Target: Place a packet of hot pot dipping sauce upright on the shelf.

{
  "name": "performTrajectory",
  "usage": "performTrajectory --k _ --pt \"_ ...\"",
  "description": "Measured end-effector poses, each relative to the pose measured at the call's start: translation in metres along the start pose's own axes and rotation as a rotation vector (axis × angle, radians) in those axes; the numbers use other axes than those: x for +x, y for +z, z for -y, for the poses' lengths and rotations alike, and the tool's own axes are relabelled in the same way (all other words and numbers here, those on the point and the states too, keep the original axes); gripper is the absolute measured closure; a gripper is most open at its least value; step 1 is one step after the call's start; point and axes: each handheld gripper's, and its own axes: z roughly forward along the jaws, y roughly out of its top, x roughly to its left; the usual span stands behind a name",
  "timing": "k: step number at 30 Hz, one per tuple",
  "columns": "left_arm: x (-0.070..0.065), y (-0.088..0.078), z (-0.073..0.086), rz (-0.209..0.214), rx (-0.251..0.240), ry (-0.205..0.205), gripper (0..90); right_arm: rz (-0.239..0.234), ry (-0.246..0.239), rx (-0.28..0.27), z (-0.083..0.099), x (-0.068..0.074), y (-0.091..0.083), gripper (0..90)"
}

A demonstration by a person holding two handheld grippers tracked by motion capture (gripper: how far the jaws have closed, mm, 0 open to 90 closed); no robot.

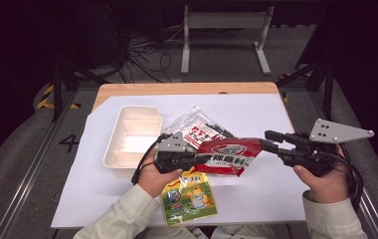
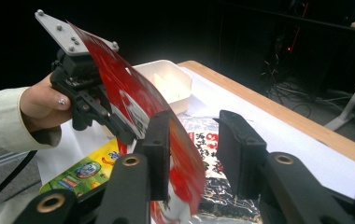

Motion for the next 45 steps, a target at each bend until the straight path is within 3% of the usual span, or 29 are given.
performTrajectory --k 8,18,35,45 --pt "0.006 -0.014 0.000 -0.032 0.013 -0.024 90.0 0.073 0.013 0.020 0.008 -0.007 0.001 55.7" --pt "0.014 -0.030 -0.003 -0.058 -0.004 -0.043 90.0 0.136 0.048 0.035 0.018 -0.022 -0.003 54.3" --pt "0.025 -0.059 -0.011 -0.104 -0.033 -0.022 90.0 0.166 0.102 0.071 0.035 -0.043 -0.005 56.1" --pt "0.032 -0.078 -0.016 -0.150 -0.041 -0.019 90.0 0.156 0.127 0.073 0.041 -0.048 -0.004 55.8"
